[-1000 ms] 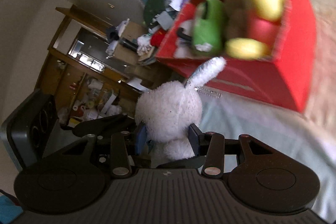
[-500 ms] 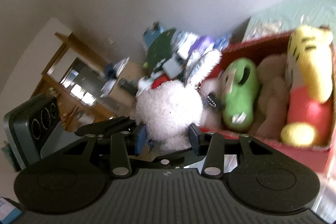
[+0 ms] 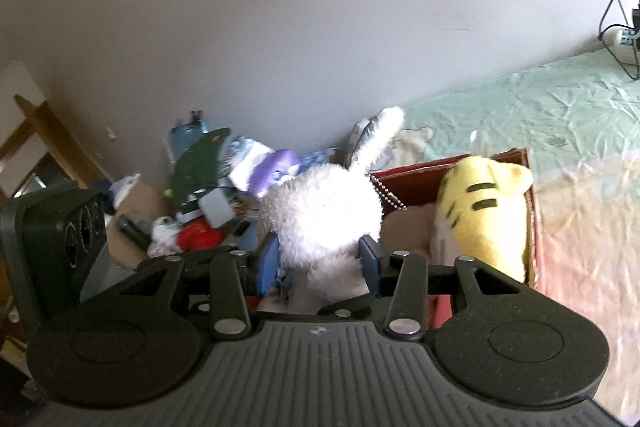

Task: Organize objects
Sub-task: 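Carry the white bunny with the right gripper over the red box, then lower the white bunny into the red box and open the right gripper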

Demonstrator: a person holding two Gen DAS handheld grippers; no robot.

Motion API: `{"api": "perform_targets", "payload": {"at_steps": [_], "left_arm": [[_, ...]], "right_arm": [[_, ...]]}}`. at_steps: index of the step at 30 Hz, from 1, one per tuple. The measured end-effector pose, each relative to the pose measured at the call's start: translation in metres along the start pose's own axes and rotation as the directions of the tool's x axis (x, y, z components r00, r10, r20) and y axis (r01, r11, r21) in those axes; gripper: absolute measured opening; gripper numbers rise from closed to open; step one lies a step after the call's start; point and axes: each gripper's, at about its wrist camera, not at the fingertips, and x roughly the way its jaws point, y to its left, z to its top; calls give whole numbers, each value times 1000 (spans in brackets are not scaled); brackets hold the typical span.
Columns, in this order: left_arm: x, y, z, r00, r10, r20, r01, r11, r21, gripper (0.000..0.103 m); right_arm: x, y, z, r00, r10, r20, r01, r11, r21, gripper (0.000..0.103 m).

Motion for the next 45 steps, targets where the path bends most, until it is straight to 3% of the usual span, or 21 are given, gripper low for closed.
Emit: {"api": "perform_targets", "payload": {"at_steps": [8, 22, 29, 33, 38, 45], "left_arm": [[39, 11, -2, 996, 13, -89, -16, 999, -37, 75], [44, 12, -7, 994, -7, -112, 4, 1000, -26, 83], [33, 17, -9, 995, -23, -99, 18, 998, -57, 91], [27, 14, -13, 996, -5, -91, 2, 999, -39, 94], [24, 8, -16, 995, 40, -93, -42, 999, -19, 96], [18, 9, -13, 986, 129, -108, -133, 991, -29, 96]], "right_arm": [[30, -16, -6, 996, -73, -41, 72, 997, -19, 46], [30, -35, -16, 995, -61, -83, 67, 995, 76, 44], [30, -27, -18, 994, -80, -67, 86, 993, 82, 51], [21, -27, -19, 994, -97, -43, 101, 990, 99, 57], [8, -22, -15, 992, -130, 1, 129, 985, 110, 57], [-10, -15, -21, 970, -240, 46, 235, 968, 89, 56]]}}
